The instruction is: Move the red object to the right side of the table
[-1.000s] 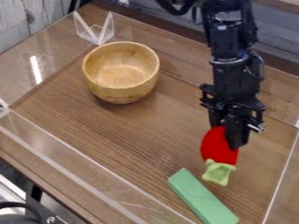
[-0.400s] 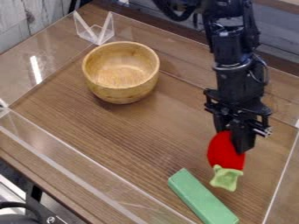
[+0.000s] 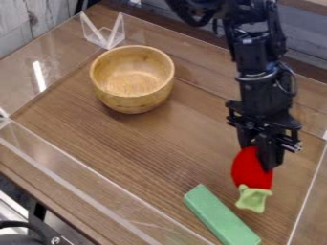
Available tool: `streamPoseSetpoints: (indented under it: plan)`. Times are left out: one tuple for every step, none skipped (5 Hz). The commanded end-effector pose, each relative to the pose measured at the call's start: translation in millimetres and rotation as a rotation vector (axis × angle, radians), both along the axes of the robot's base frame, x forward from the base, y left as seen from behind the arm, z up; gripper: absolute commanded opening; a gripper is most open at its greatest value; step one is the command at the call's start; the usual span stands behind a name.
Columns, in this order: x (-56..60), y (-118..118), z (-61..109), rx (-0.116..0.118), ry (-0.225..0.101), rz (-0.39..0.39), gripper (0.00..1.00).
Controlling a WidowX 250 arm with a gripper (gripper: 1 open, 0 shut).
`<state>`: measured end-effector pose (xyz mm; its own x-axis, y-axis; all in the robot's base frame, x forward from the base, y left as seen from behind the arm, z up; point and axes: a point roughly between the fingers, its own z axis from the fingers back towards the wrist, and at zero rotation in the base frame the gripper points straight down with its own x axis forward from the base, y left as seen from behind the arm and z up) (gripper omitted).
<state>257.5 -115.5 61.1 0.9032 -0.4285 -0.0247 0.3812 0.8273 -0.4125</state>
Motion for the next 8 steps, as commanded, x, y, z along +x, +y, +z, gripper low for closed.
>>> streamPoseSetpoints:
  plan:
    - [3.8,-3.4,5.4,-0.013,-0.031,0.005,0.00]
    - [4.2,-3.7,3.6,-0.018,-0.028,0.014,0.00]
    - [4.8,-3.1,2.3,-0.024,-0.024,0.024,0.00]
    - [5.2,-2.7,0.9,-0.030,-0.020,0.033,0.00]
    - [5.9,-2.0,-0.3,-0.035,-0.016,0.043,0.00]
    - [6.5,-1.4,-1.6,-0.041,-0.011,0.052,0.00]
    - [7.6,-0.8,-2.4,-0.047,-0.007,0.059,1.00]
    - [8.8,0.3,-3.2,-0.053,-0.004,0.066,1.00]
